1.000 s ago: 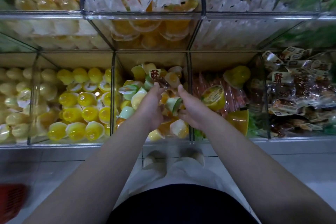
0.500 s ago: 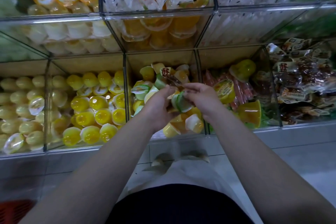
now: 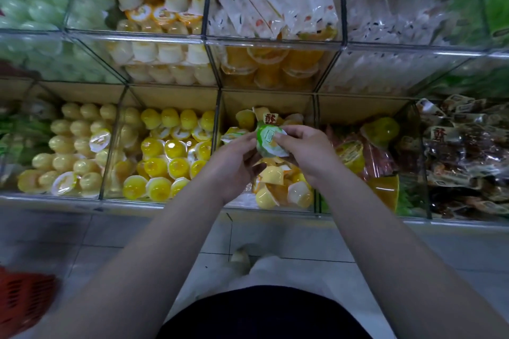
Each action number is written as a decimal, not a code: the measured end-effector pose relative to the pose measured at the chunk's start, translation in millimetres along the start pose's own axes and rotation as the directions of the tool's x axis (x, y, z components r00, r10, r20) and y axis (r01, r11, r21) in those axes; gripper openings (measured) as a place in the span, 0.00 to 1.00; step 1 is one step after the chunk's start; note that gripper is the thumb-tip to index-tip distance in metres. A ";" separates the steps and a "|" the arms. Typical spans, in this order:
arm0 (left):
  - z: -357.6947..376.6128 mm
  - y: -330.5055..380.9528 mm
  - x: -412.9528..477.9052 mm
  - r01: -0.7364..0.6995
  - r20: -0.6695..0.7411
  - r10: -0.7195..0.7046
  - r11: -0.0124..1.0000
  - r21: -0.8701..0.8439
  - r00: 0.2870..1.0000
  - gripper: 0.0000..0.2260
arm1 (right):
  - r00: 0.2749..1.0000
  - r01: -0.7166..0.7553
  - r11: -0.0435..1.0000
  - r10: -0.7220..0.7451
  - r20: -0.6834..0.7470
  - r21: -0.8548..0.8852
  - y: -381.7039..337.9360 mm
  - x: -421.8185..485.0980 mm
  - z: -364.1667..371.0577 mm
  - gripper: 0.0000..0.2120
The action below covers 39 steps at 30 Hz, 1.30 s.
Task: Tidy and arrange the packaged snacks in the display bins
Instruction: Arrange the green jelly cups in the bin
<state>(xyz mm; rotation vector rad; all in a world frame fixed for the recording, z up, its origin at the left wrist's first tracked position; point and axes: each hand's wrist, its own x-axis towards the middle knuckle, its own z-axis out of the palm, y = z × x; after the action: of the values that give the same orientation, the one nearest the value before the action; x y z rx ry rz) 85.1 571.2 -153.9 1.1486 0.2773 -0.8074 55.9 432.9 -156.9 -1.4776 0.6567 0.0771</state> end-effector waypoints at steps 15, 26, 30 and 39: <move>-52.2 32.3 -45.6 -0.093 -0.114 0.085 0.993 -0.073 0.990 0.11 | 0.989 0.064 0.997 -0.069 0.132 0.037 -33.0 -24.9 65.5 0.06; -162.1 119.7 -55.6 -0.058 -0.030 0.058 0.998 0.005 0.998 0.13 | 0.991 0.083 0.992 -0.092 0.100 0.096 -61.4 -24.9 197.6 0.06; -201.9 142.6 -59.8 -0.035 -0.006 0.035 0.999 0.011 0.999 0.13 | 0.992 0.077 0.987 -0.090 0.090 0.138 -67.0 -27.2 244.1 0.06; -258.2 180.8 -66.7 -0.086 -0.005 0.086 0.996 0.010 0.996 0.14 | 0.993 0.020 0.978 -0.043 0.106 0.209 -77.7 -23.8 311.6 0.10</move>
<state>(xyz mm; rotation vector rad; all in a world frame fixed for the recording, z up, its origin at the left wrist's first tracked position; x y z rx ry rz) 215.1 860.1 -95.2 1.1642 0.2271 -0.7308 182.2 721.7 -91.2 -1.2725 0.5349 0.0627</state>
